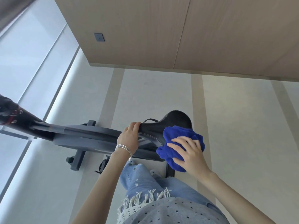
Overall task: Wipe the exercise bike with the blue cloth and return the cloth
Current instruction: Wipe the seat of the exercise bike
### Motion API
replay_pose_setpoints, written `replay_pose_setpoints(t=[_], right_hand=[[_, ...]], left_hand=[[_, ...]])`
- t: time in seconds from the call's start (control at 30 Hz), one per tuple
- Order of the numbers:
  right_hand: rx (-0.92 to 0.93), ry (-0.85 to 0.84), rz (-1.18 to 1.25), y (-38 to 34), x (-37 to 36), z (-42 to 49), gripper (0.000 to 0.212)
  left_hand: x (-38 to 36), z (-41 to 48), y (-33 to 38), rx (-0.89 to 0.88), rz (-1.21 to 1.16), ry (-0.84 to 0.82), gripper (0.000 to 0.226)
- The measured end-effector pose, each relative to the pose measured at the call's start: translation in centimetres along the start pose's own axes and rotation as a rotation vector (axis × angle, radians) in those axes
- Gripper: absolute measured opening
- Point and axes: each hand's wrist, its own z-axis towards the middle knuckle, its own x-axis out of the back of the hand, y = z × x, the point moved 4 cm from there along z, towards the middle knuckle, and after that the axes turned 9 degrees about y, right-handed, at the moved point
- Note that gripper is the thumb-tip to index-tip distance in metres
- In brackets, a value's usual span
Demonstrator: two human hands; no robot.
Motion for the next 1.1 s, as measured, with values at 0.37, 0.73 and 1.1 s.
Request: replay_pose_setpoints(t=[0.37,0.73,1.1], right_hand=[[-0.15,-0.151,-0.092,2.0,-4.5,11.4,0.037],[-0.324,0.025,-0.039,2.7,-1.5,6.0,0.035],[-0.29,0.039,-0.103,2.9,-2.0,7.3,0.038]], left_hand=[[-0.5,-0.2,0.5,0.037,0.012,-0.017,0.069],[-0.6,-0.1,0.4,0.064,-0.006,0.005,0.063],[-0.3,1.1,0.5,0.054,0.022,-0.014,0.058]])
